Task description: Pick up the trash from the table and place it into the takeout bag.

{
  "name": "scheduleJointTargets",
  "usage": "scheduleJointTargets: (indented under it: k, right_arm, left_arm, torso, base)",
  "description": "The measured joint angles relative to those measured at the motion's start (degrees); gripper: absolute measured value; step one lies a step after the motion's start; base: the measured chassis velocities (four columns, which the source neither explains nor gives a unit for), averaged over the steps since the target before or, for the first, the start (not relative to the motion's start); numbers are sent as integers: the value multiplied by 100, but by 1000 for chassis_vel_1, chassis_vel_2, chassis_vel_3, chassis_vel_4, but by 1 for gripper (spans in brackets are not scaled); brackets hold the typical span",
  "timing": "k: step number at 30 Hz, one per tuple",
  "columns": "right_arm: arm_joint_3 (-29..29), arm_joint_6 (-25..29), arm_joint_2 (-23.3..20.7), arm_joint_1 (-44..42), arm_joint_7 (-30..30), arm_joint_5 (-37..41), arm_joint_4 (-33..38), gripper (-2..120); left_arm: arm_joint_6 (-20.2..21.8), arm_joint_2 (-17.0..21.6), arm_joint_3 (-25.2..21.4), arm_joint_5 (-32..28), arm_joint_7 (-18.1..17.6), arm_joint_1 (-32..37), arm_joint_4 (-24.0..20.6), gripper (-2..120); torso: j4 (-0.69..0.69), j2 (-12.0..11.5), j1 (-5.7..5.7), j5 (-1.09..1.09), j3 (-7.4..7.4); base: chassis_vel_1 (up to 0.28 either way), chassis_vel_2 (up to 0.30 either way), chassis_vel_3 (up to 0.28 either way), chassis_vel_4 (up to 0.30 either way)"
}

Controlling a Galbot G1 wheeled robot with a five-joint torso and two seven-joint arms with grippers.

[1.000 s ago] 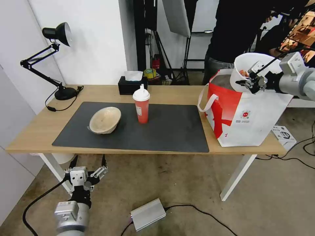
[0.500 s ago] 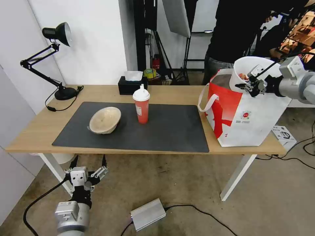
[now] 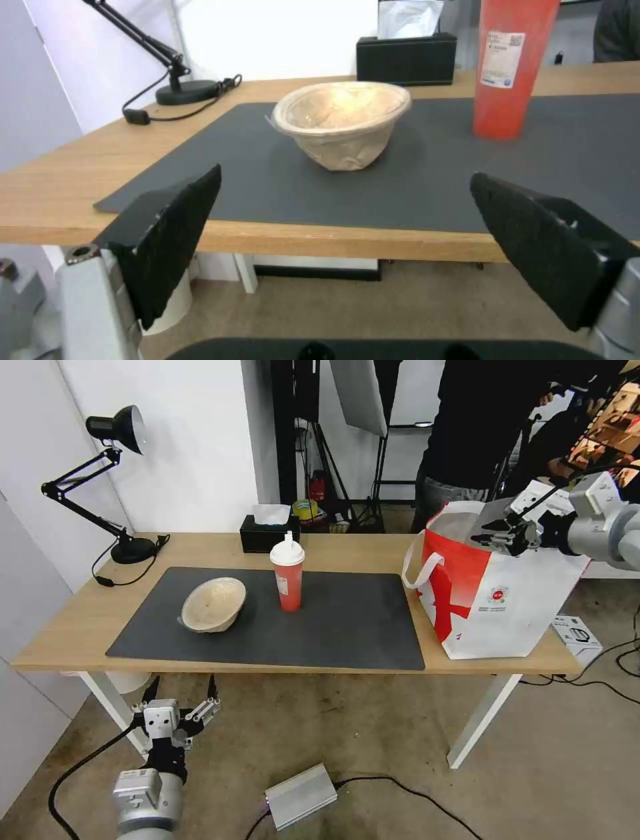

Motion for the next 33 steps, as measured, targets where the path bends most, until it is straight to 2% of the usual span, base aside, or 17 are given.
scheduleJointTargets:
  k: [6, 15, 19, 24, 28, 33]
  right_arm:
    - [21, -7, -5, 18, 0, 19, 39, 67]
    - [73, -16, 7, 11, 40, 89, 83, 67]
    - [204, -36, 37, 4, 213, 358, 187, 67]
    - [379, -173, 126, 33, 613, 988, 453, 67]
    - [431, -255, 296, 168, 1277, 1674, 746, 68]
    - [432, -254, 427, 237, 1683, 2070, 975, 68]
  left_arm:
    - [0, -2, 5, 0, 0, -7, 5, 100]
    - [0, -7, 6, 1, 1, -5, 9, 100]
    - [0, -6, 5, 1, 2, -5, 8, 100]
    - [0, -9, 5, 3, 2, -9, 8, 100]
    - [0, -17, 2, 7, 4, -3, 8, 100]
    - [0, -16, -17, 9, 4, 11, 2, 100]
  torso:
    - [0, 0, 0, 0, 0]
    - [0, 0, 0, 0, 0]
    - [0, 0, 0, 0, 0]
    - [0, 0, 0, 0, 0]
    - [0, 0, 0, -1, 0]
    - [0, 0, 0, -1, 0]
  base:
    - [0, 0, 0, 0]
    - [0, 0, 0, 0]
    - [0, 0, 0, 0]
    - [0, 0, 0, 0]
    - [0, 0, 0, 0]
    - [0, 0, 0, 0]
